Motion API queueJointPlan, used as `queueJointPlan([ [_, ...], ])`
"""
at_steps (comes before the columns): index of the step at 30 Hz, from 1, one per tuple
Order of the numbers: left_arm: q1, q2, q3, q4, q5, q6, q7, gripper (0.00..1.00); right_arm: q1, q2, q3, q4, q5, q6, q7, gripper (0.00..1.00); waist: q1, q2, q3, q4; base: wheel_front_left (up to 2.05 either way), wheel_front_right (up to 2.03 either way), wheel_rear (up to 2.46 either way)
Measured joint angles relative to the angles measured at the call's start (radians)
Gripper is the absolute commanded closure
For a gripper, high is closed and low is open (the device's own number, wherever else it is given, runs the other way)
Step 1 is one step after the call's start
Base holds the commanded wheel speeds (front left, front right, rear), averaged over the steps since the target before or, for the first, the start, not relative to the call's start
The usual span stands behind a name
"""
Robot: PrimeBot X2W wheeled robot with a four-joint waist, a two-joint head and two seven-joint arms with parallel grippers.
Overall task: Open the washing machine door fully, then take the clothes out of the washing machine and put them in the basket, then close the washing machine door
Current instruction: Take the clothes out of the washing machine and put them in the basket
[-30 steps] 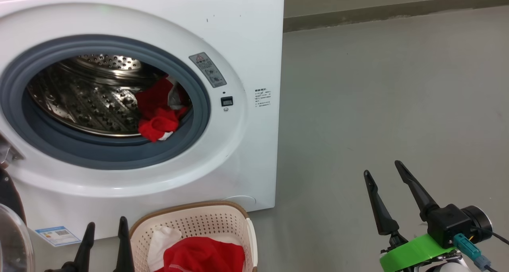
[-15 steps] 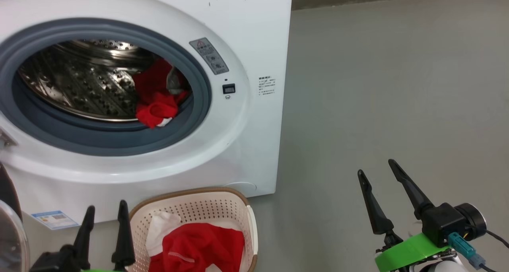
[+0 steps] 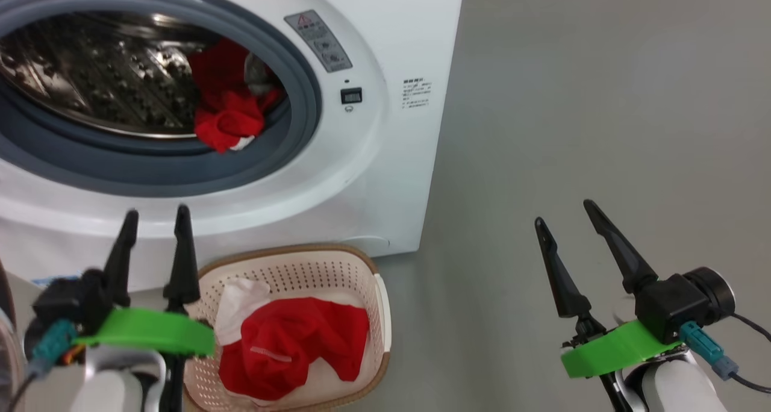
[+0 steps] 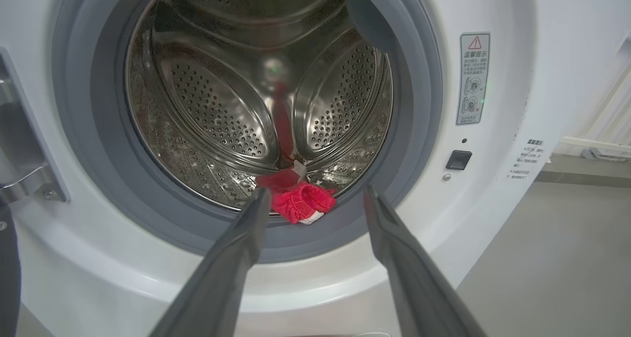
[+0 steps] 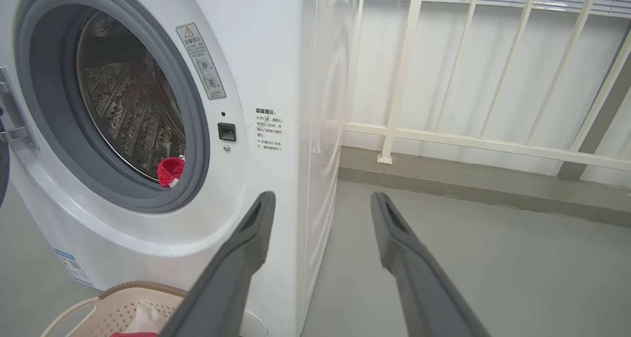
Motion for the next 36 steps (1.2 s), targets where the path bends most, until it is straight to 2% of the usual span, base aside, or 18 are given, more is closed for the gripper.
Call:
queueJointPlan([
  [3, -0.086, 0.006, -0.003, 0.044, -0.001, -0.011, -0.002, 0.0, -0.025, 0.0, 0.003, -0.006, 0.0, 0.0, 0.0, 0.0, 0.0, 0.0, 0.036, 0.003, 0.0, 0.0, 0.0],
  [7, -0.207, 0.006, -0.002, 0.124, -0.027, -0.048, -0.014, 0.0, -0.062, -0.001, 0.027, -0.012, 0.001, 0.0, 0.0, 0.0, 0.0, 0.0, 0.089, 0.008, 0.0, 0.0, 0.0],
  [14, -0.42, 0.017, -0.022, 0.321, -0.026, -0.096, -0.042, 0.0, -0.115, -0.002, 0.041, -0.019, 0.001, 0.0, 0.0, 0.0, 0.0, 0.0, 0.187, 0.014, 0.0, 0.0, 0.0],
  [22, -0.626, 0.05, -0.058, 0.477, 0.011, -0.116, -0.058, 0.0, -0.159, -0.002, 0.066, -0.027, 0.003, 0.0, 0.0, 0.0, 0.0, 0.0, 0.265, 0.001, 0.0, 0.0, 0.0],
  [28, -0.773, 0.046, -0.049, 0.6, -0.029, -0.149, -0.056, 0.0, -0.174, -0.003, 0.085, -0.035, 0.003, 0.0, 0.0, 0.0, 0.0, 0.0, 0.331, -0.016, 0.0, 0.0, 0.0],
  [36, -0.907, 0.056, -0.059, 0.721, -0.078, -0.169, 0.051, 0.0, -0.212, -0.003, 0.097, -0.044, 0.011, 0.0, 0.0, 0.0, 0.0, 0.0, 0.391, -0.04, 0.0, 0.0, 0.0],
])
